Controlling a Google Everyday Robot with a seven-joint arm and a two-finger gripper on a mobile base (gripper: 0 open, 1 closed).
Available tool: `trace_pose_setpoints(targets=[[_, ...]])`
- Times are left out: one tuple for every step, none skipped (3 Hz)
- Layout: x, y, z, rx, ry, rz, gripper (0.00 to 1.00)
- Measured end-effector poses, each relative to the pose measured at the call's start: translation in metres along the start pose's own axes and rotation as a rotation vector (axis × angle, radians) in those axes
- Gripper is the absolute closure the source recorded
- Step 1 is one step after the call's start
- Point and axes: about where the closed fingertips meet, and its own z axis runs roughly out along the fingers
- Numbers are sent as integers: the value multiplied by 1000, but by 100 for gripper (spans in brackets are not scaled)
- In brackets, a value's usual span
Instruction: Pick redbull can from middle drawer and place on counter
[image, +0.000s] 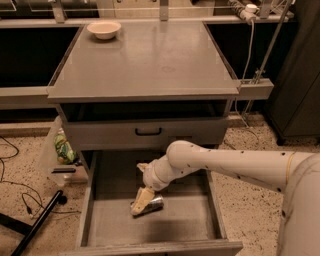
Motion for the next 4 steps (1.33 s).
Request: trace_pose_setpoints(targets=[[29, -16, 36, -34, -34, 61, 0], [57, -21, 65, -58, -58, 116, 0], [61, -22, 68, -62, -54, 121, 0], [86, -26, 62, -44, -59, 169, 0]])
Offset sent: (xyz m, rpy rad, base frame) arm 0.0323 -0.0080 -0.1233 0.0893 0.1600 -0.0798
